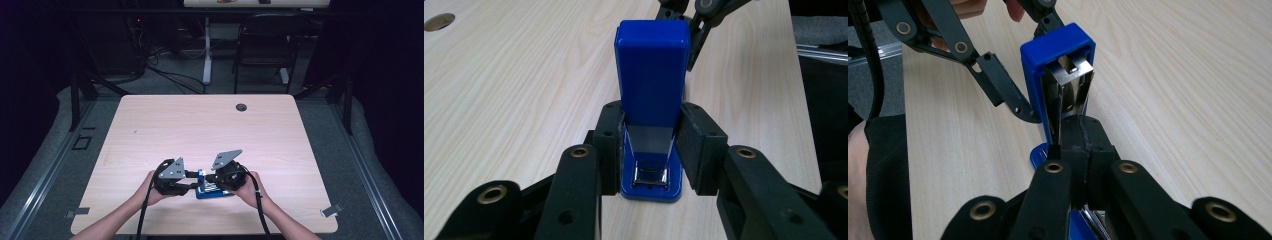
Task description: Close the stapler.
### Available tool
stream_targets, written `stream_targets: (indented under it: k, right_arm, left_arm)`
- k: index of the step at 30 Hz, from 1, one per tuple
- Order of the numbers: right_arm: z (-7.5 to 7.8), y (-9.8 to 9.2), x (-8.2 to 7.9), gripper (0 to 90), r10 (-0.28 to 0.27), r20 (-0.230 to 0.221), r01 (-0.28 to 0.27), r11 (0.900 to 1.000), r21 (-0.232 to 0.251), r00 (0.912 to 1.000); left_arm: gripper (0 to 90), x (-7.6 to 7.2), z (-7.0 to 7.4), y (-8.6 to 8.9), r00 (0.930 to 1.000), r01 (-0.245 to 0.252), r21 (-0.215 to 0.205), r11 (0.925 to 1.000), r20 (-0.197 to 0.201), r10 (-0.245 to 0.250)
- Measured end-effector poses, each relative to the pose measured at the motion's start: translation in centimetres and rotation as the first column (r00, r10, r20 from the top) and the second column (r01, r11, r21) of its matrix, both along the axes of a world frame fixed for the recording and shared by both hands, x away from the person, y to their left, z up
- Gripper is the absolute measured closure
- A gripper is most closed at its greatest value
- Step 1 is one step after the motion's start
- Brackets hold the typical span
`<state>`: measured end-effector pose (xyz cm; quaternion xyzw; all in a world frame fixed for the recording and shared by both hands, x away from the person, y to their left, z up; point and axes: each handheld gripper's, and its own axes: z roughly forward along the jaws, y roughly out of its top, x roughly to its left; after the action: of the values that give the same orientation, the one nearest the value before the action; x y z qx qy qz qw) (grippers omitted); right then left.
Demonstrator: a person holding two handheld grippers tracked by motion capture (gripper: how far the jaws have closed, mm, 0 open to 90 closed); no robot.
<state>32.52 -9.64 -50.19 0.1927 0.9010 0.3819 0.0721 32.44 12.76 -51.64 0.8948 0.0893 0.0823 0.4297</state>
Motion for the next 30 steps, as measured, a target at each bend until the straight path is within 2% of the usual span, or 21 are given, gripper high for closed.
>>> stream_targets:
  k: [11, 19, 22, 26, 28, 30]
  right_arm:
    - [0.7, -0.6, -0.2, 89.7, -0.013, 0.016, 0.013, 1.000, -0.002, 0.9998]
    - [1.1, -1.3, -0.2, 89.0, -0.030, 0.023, 0.030, 0.999, -0.012, 0.9993]
    - [1.2, -1.8, 0.0, 88.4, -0.045, 0.012, 0.045, 0.999, -0.009, 0.9989]
    - [1.0, -2.4, 0.0, 88.0, -0.070, 0.003, 0.070, 0.997, -0.015, 0.9975]
    - [1.0, -2.7, 0.1, 87.7, -0.076, 0.002, 0.076, 0.996, -0.037, 0.9971]
    - [0.8, -3.0, 0.2, 86.3, -0.090, -0.011, 0.089, 0.995, -0.038, 0.9959]
  left_arm:
    - [65.0, 0.2, 0.0, -0.4, 1.0000, 0.010, -0.001, 1.0000, -0.001, -0.010]
    - [64.8, 0.5, -0.2, -1.2, 0.9997, 0.010, -0.003, 0.9999, -0.021, -0.010]
    - [64.7, 0.6, -0.4, -1.8, 0.9993, 0.008, -0.004, 1.0000, -0.038, -0.008]
    - [64.6, 0.8, -0.8, -2.7, 0.9993, 0.006, 0.020, 0.9998, -0.038, -0.005]
    - [64.7, 0.8, -0.9, -3.0, 0.9991, 0.002, 0.020, 0.9998, -0.043, -0.001]
    - [65.1, 0.9, -1.0, -3.3, 0.9993, 0.006, 0.023, 0.9997, -0.037, -0.005]
